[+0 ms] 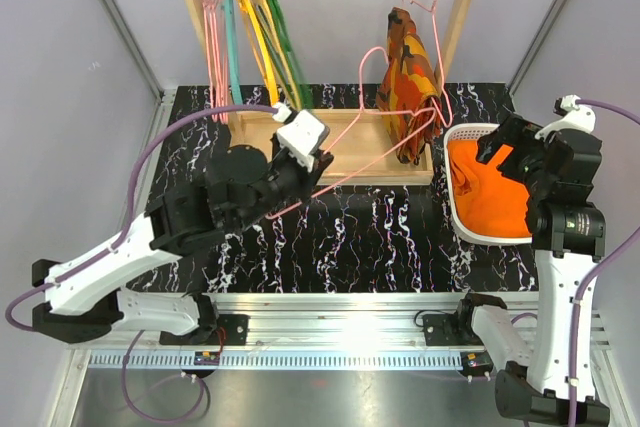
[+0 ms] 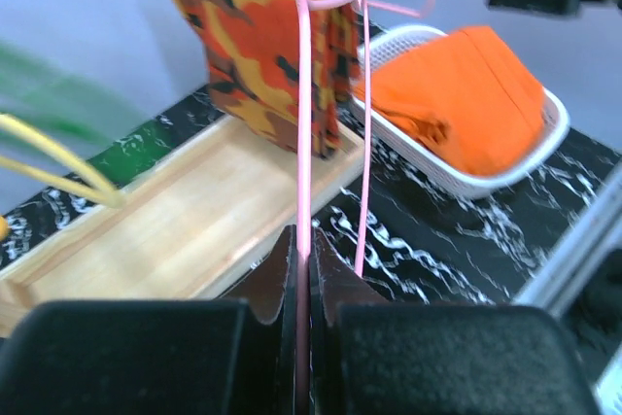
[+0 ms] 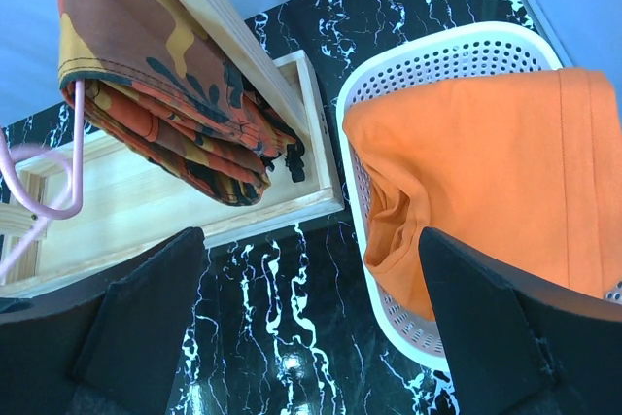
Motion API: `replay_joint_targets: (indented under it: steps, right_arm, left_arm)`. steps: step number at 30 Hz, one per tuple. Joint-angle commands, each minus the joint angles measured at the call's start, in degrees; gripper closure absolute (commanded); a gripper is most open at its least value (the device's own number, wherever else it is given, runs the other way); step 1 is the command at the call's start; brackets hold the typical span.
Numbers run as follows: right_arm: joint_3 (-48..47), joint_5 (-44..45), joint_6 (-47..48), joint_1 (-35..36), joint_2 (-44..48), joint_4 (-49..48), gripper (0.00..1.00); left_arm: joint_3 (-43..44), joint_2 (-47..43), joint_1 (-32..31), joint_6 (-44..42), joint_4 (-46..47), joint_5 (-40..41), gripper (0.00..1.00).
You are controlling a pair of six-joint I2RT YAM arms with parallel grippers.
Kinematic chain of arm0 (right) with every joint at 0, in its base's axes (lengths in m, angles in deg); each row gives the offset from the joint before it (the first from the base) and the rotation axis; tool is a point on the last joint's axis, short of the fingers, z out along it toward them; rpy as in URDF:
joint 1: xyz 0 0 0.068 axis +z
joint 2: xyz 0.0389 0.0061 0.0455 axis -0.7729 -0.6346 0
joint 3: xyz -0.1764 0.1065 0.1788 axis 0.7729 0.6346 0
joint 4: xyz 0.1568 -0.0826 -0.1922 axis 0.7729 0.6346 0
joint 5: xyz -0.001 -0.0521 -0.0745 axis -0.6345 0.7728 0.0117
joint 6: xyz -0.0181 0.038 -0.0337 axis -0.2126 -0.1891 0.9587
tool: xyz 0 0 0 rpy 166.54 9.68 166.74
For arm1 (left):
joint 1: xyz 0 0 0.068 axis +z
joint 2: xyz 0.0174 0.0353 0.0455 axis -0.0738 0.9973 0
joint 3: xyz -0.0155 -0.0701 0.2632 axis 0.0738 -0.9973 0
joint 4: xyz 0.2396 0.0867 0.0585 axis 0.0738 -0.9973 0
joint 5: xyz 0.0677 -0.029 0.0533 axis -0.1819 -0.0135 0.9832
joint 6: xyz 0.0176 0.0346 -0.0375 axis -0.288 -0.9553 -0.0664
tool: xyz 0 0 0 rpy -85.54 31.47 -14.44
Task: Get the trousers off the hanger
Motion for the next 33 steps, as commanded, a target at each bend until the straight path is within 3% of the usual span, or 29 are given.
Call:
replay_joint_targets:
  steps: [1, 4, 5, 10, 14, 20, 33]
  right_arm:
    - [-2.7, 0.9, 0.9, 0.5, 0.3, -0.5, 0.01]
    - [-3.0, -0.3, 0.4, 0.5, -0.4, -0.8, 0.00]
    - [-3.0, -0.8, 0.2, 0.5, -0.4, -0.8, 0.01]
    - [-3.7, -3.0, -0.7, 0.5, 0.3, -0.7, 0.01]
    - [-5.6, -5.8, -2.6, 0.5, 2.4, 0.4, 0.01]
    - [-10.0, -10.9, -4.9, 0.5, 6.0, 1.8, 0.01]
    - [-9.7, -17.1, -6.3, 0.9, 7.3, 0.9, 0.01]
  left_arm:
    - [-2.8, -5.6, -0.6, 1.7, 2.3, -5.1, 1.00]
    - [-1.1, -5.9, -0.5, 3.2, 3.7, 2.9, 1.00]
    - [0.5, -5.0, -0.5, 3.5, 3.1, 9.0, 1.00]
    - [12.9, 7.7, -0.5, 2.7, -2.2, 23.6, 1.00]
    - [21.3, 15.0, 0.6, 3.4, -1.3, 34.2, 1.00]
    - [34.8, 25.8, 3.8, -4.7, 4.9, 33.8, 1.00]
    - [46.7, 37.9, 15.8, -4.7, 6.7, 18.7, 1.00]
